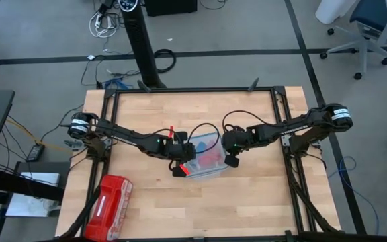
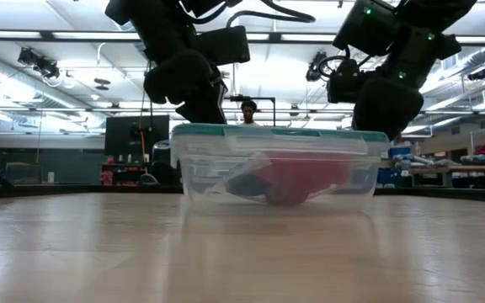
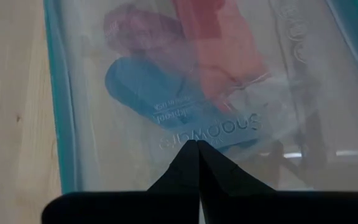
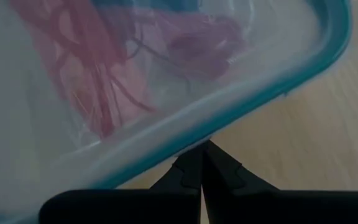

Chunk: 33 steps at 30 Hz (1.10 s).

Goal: Roll bandage
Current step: Close the transparent container

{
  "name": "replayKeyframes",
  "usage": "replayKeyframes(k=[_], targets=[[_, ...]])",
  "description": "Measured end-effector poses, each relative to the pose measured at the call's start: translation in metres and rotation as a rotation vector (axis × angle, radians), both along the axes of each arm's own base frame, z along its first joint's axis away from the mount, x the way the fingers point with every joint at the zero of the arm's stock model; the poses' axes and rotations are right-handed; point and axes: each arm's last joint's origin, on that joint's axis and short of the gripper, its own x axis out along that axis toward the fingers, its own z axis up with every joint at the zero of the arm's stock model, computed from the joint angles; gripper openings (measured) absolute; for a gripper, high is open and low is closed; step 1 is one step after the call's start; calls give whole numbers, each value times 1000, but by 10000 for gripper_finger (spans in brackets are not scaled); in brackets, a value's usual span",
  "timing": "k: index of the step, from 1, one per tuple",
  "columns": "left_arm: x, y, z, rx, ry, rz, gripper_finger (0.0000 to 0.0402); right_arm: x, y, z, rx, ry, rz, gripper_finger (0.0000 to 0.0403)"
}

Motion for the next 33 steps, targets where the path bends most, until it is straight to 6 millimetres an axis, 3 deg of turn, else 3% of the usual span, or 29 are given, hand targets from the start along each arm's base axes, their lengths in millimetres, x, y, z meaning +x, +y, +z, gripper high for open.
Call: replayKeyframes(k=[7,11,16,22,33], targets=[[4,1,2,14,-39,9,0,-11,-3,2,-53,83,-68,0],[4,1,2,16,-39,9,0,-19,2,18,-42,25,-73,0],[4,1,2,12,-34,7,0,-18,24,44,-10,-134,11,0],[5,1,2,-6,-59,28,0,-7,67,51,-56,-240,214,0],[5,0,3,-50,-76,76,0,36,112,11,-96,-121,337,0]])
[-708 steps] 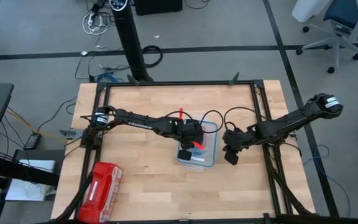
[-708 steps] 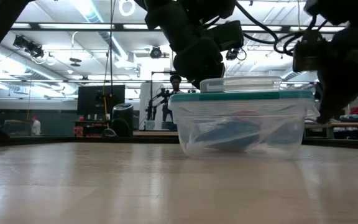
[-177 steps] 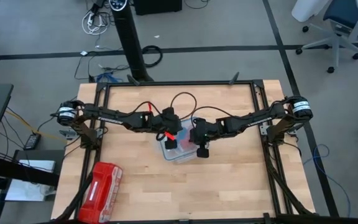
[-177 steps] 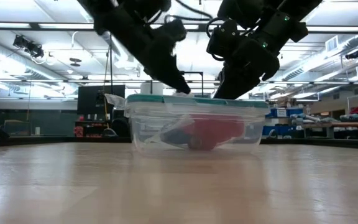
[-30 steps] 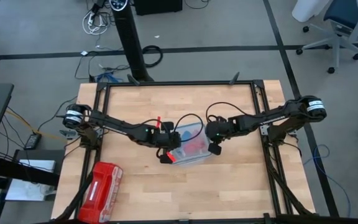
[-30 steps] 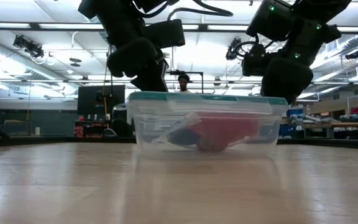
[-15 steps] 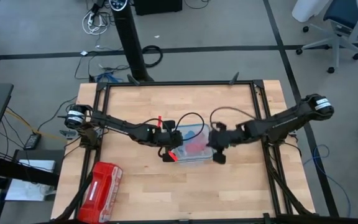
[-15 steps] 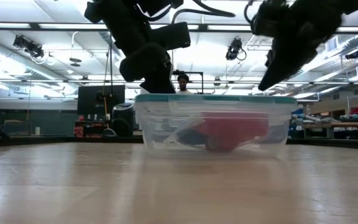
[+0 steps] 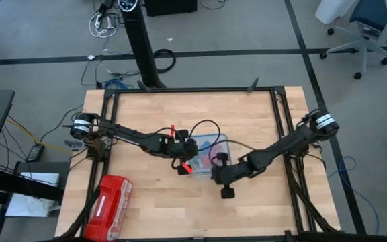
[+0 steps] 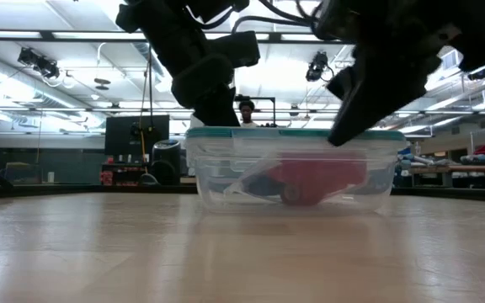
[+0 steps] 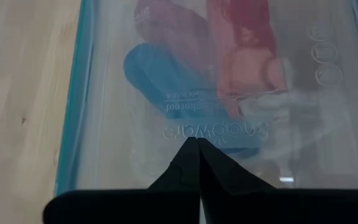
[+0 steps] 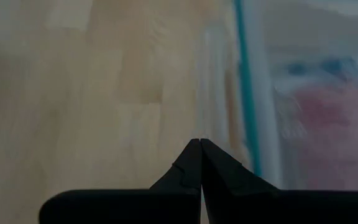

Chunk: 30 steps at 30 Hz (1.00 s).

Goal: Roll bandage
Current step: Close the transparent container

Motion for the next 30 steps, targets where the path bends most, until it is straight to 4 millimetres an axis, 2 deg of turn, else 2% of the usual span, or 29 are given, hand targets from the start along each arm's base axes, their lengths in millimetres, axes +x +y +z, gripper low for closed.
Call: replayKeyframes(k=[4,10,16,30], targets=[[0,0,0,-16,-1,4,0,16,8,-8,-58,31,28,0],[-1,0,0,0,17,-31,0,33,4,-18,-139,72,4,0],[-2,0,-1,21,31,-54,0,37,-6,-22,-192,73,-45,0],[-1,0,-1,19,35,-99,0,44,-20,-19,-278,39,-39,0]])
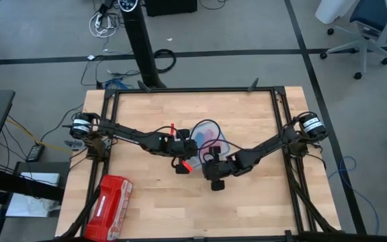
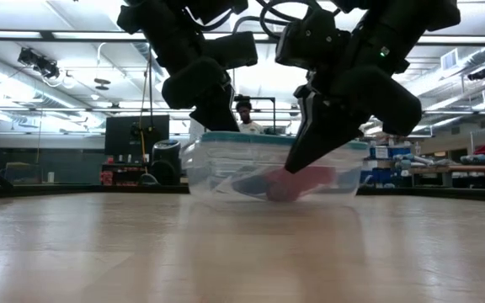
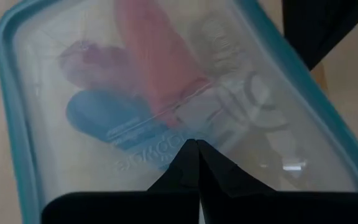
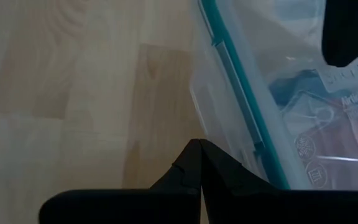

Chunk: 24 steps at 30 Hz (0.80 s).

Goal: Roll bandage
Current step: Close the transparent container

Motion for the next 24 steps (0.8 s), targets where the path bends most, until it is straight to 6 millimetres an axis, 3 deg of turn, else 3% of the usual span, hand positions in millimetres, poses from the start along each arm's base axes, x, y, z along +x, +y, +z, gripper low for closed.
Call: replayKeyframes(k=[8,15,24], targets=[[0,0,4,23,-23,10,0,-1,-3,0,-11,22,-7,0],[5,0,23,17,-65,-4,0,-3,-7,-1,-9,40,-45,0],[5,10,34,155,-56,118,0,-6,-6,-3,-5,75,-48,0]])
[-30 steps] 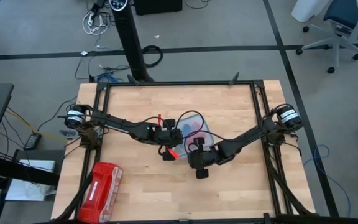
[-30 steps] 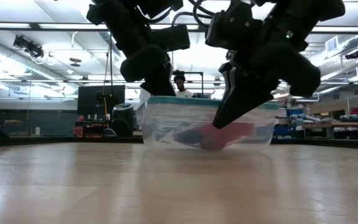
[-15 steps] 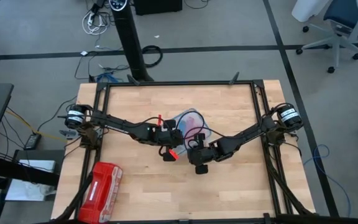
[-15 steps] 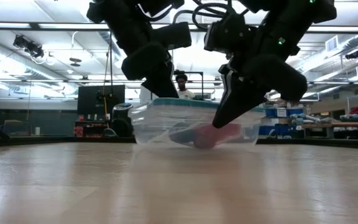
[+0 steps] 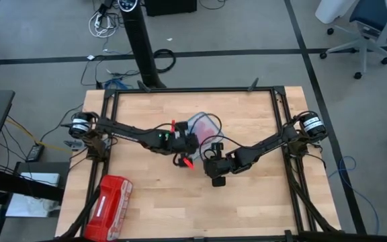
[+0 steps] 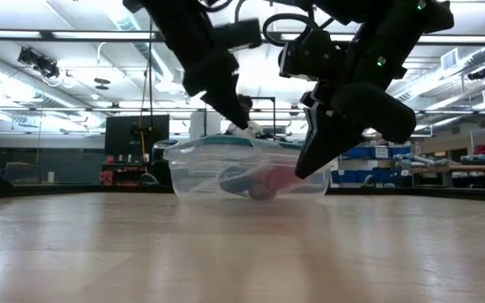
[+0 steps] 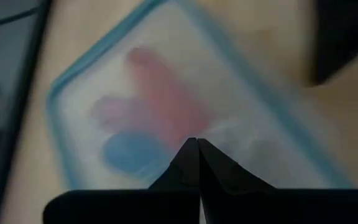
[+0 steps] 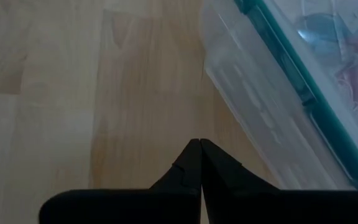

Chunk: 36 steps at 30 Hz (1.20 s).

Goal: Roll bandage
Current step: Close the transparent container

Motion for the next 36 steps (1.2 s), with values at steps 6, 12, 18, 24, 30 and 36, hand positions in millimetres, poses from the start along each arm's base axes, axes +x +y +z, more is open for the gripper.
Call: replayKeyframes(k=[6,12,18,24,30,36], targets=[[-4,30,0,50,23,167,0,-1,0,1,-12,6,-7,0],[-8,74,-2,-31,47,248,0,-2,-1,1,-9,9,-14,0],[-18,120,0,-201,38,289,0,-1,-5,0,-10,13,-25,0],[-32,159,-3,-361,43,317,0,0,-10,0,-18,16,-28,0],[-40,180,-4,-420,17,336,0,1,-10,0,-24,19,-17,0],[-35,180,-26,-491,95,300,0,1,-12,0,-23,19,-16,0]])
